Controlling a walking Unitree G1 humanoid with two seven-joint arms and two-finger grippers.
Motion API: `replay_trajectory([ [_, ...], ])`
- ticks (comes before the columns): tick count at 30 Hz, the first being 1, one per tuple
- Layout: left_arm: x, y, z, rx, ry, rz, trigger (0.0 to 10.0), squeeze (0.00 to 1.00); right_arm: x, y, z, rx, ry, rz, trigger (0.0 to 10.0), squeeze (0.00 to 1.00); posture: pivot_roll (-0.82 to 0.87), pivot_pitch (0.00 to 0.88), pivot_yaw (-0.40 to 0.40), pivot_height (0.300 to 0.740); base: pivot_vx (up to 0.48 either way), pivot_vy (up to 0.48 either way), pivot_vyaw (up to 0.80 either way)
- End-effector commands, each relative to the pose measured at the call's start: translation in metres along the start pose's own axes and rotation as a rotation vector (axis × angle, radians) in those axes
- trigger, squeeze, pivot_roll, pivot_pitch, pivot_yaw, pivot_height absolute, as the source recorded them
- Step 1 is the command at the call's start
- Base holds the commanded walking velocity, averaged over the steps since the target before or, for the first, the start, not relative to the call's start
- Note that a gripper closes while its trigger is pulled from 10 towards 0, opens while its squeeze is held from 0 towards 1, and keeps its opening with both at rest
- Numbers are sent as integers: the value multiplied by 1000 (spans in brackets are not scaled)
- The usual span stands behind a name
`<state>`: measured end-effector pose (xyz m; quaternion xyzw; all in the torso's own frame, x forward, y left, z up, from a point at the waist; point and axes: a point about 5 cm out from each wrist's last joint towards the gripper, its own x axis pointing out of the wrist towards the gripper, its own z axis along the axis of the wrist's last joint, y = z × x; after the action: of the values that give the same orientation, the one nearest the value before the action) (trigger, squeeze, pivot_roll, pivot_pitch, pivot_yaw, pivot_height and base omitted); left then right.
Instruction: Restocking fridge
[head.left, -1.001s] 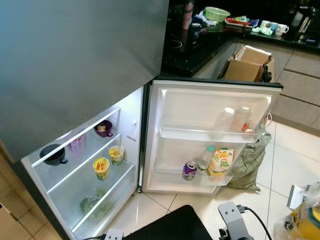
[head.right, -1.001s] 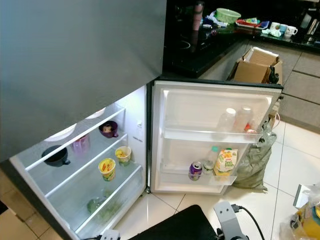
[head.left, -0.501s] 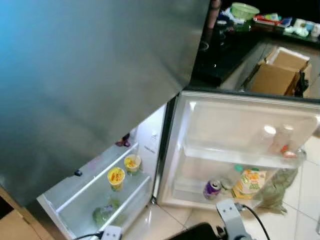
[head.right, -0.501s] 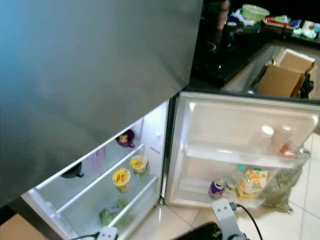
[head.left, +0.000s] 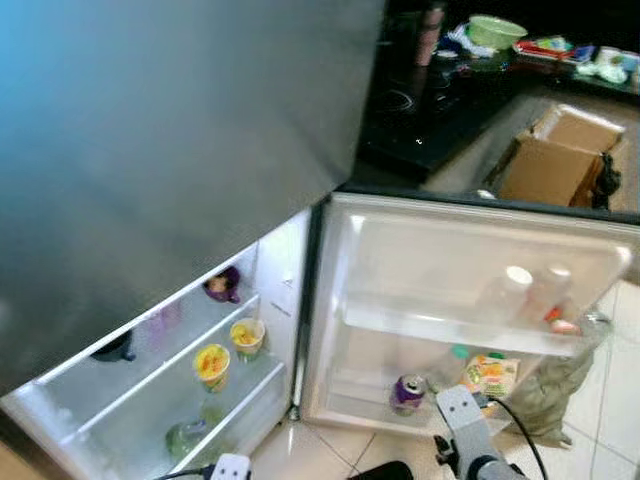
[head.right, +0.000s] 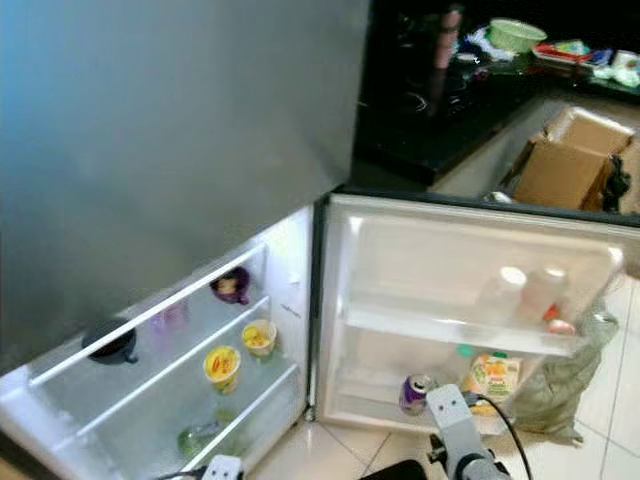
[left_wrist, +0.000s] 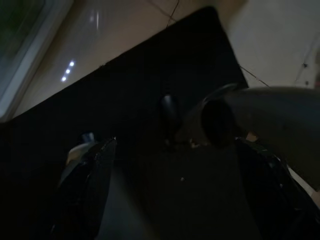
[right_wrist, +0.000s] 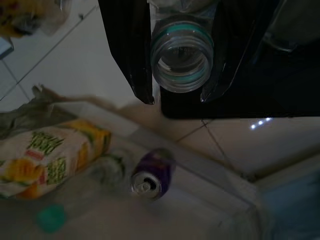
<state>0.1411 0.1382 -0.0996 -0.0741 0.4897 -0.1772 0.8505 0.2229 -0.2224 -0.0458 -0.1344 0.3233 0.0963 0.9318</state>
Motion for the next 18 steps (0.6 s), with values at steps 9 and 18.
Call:
replay_trajectory([
  [9, -1, -1, -5, 7, 14, -7, 10000, 0, 14, 12, 49, -103, -183, 57, 10000, 0, -66, 0, -74, 740, 0, 0, 0],
  [18, -1, -2, -8, -12, 10, -1, 10000, 0, 17, 20, 86, -149, -385, 72, 10000, 0, -65, 0, -79, 740, 0, -323, 0],
])
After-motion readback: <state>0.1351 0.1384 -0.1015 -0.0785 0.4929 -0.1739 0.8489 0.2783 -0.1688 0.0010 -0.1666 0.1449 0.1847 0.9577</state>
